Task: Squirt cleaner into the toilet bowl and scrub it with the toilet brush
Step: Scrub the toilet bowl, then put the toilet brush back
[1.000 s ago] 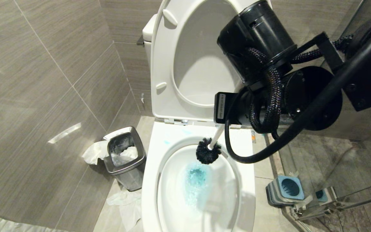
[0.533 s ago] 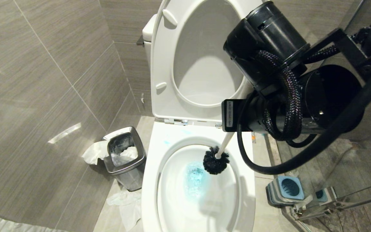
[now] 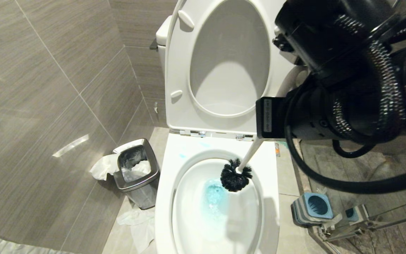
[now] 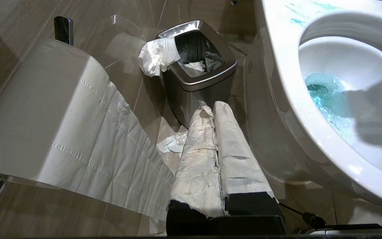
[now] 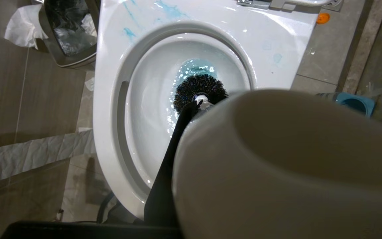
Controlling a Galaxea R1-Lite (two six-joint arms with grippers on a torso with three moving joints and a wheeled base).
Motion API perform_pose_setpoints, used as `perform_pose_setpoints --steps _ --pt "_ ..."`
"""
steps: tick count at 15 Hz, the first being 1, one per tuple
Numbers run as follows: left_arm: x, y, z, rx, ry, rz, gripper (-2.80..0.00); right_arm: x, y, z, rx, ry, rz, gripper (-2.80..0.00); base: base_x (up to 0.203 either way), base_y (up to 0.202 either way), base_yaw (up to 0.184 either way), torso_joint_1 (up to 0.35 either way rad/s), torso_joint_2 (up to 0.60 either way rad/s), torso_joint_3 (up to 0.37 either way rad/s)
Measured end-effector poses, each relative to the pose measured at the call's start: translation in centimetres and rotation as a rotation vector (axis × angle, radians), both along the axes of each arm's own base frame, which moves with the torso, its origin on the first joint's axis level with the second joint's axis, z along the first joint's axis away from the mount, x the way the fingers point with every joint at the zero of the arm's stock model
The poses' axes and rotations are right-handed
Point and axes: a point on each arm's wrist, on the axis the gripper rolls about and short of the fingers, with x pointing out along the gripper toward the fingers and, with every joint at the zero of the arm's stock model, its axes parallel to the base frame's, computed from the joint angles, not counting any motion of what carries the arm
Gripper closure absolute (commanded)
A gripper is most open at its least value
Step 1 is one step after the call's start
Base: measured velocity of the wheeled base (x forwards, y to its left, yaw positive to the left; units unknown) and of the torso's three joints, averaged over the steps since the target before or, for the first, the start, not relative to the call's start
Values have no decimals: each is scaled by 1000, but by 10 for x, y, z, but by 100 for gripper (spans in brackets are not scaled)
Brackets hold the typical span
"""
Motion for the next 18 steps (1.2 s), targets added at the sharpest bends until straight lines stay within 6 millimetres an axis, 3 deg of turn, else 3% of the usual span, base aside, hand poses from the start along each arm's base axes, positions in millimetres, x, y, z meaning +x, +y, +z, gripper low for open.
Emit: perform_pose_setpoints --steps 5,9,14,18 --pt "0 0 0 0 0 1 0 -31 -49 31 29 -24 -17 0 0 0 0 0 0 0" --pt "0 0 0 0 0 0 0 -49 -96 44 4 -12 -96 0 0 0 0 0 0 0" --pt "0 0 0 0 0 0 0 -35 -128 43 6 -15 -292 0 0 0 0 0 0 0" --pt "0 0 0 0 0 0 0 -12 -135 14 -12 24 -406 0 0 0 0 0 0 0"
